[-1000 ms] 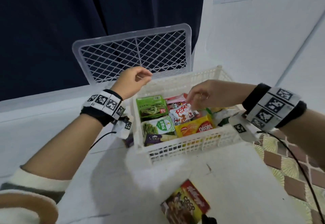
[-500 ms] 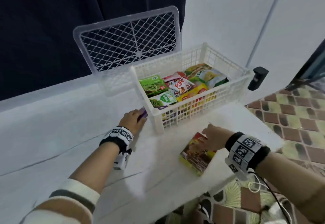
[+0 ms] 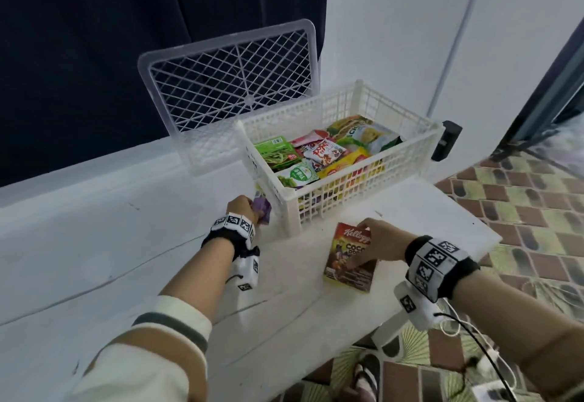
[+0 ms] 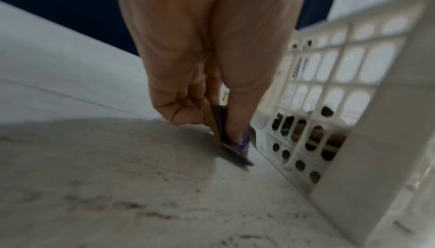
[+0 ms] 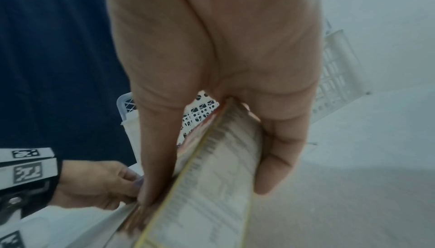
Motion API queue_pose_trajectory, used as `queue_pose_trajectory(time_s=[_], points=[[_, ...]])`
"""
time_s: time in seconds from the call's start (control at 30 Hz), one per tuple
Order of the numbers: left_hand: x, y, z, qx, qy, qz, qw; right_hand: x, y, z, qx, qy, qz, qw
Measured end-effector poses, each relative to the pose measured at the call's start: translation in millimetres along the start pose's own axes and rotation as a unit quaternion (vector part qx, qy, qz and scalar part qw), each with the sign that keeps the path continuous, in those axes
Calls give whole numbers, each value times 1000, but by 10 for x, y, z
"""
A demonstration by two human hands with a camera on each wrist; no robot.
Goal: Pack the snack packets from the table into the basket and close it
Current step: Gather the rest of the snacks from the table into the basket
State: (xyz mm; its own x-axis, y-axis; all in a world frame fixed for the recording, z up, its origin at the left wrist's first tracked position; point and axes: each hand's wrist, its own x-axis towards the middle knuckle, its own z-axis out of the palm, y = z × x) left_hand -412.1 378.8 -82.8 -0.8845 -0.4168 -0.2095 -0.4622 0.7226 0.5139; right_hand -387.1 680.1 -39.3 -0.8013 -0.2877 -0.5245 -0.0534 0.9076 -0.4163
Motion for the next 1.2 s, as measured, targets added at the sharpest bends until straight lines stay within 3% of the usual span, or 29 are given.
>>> queue_pose_trajectory(time_s=[0.1,0.23,0.3,0.37,0.47,0.57,0.7,0.8,0.9,0.97,1.1,1.2], points=[[-92,-118,-108,12,-64,-10,998,32,-81,-21,47,24,-8,999],[-255,-448,-277,-91,-83,-30,992,25,-204,-81,85,51,-31,995],[-401,-548,-346,-197,-123,-43,972,26,-229,-92,134,43,-50,989],[-553,-576,-421,-326,-147,-61,932,11,-237,-113,201,29,-74,976],[-729,-450,-612,-447,-131,-22,885,-36,-259,-218,246,24,-98,964],[-788,-172,-858,-468,-106,26,877,-80,-331,-473,261,38,-127,956],[-646,368,-1086,-446,-112,109,881,15,-439,-977,320,47,-155,933],[-454,830,-1116,-417,-118,132,891,179,-484,-1388,340,78,-157,924],[-171,1149,-1047,-270,-93,149,947,375,-492,-1803,326,96,-160,927],[-20,1323,-1042,-200,-101,149,963,532,-472,-2078,306,95,-164,933],[178,1577,-1117,2,-124,173,977,899,-421,-2508,234,65,-175,954],[327,1664,-1044,136,-159,175,962,1207,-412,-2697,183,22,-183,966]])
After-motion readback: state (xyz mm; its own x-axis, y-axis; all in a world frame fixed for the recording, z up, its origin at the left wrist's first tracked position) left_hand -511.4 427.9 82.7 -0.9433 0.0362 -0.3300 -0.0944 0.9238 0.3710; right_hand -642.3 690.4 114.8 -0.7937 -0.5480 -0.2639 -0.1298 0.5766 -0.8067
